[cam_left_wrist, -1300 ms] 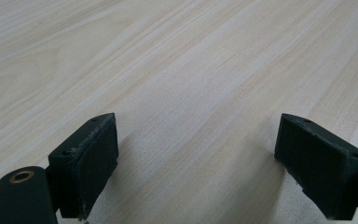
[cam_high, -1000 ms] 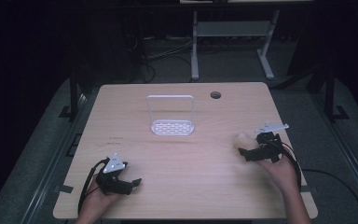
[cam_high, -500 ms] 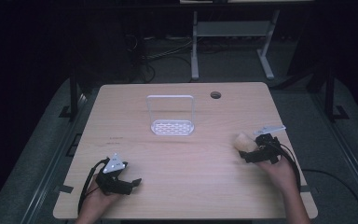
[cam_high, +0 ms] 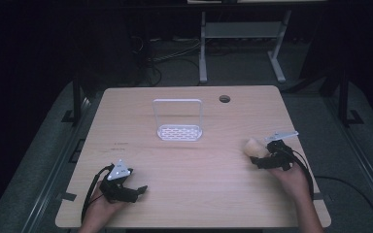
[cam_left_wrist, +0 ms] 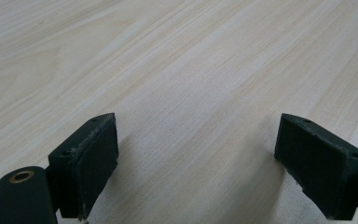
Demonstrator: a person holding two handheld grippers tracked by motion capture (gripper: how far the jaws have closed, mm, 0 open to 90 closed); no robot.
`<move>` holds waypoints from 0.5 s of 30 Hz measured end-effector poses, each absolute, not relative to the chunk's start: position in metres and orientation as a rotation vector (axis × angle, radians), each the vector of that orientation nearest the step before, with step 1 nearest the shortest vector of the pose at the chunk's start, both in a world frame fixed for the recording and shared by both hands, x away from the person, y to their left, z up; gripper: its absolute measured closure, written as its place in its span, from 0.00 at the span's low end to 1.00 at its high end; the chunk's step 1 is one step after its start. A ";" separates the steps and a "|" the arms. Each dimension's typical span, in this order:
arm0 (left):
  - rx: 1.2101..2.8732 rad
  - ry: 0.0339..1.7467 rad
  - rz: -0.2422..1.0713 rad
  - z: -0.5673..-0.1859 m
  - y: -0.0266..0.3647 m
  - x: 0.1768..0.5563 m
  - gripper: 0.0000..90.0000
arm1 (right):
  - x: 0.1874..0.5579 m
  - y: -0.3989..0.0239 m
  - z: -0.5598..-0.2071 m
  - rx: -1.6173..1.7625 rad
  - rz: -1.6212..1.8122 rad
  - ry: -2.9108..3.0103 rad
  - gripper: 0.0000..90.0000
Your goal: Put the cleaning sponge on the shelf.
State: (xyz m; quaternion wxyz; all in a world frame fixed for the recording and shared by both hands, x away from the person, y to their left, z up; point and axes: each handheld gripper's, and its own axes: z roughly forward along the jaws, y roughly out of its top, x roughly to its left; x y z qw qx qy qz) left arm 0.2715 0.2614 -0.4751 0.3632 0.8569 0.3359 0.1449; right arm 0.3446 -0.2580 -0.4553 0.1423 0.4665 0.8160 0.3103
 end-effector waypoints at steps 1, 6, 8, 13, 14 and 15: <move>2.206 0.865 0.373 -0.475 0.261 0.272 0.14 | 0.344 -0.258 -0.455 1.343 0.898 2.357 0.30; 2.205 0.865 0.373 -0.475 0.261 0.272 0.14 | 0.344 -0.259 -0.455 1.338 0.900 2.361 0.31; 2.206 0.865 0.373 -0.475 0.261 0.272 0.14 | 0.343 -0.259 -0.454 1.344 0.905 2.358 0.31; 2.206 0.865 0.373 -0.475 0.261 0.272 0.14 | 0.342 -0.261 -0.451 1.346 0.937 2.347 0.32; 2.206 0.865 0.373 -0.475 0.261 0.272 0.14 | 0.341 -0.261 -0.450 1.346 0.940 2.345 0.32; 2.206 0.865 0.373 -0.475 0.261 0.272 0.14 | 0.341 -0.261 -0.450 1.347 0.944 2.344 0.32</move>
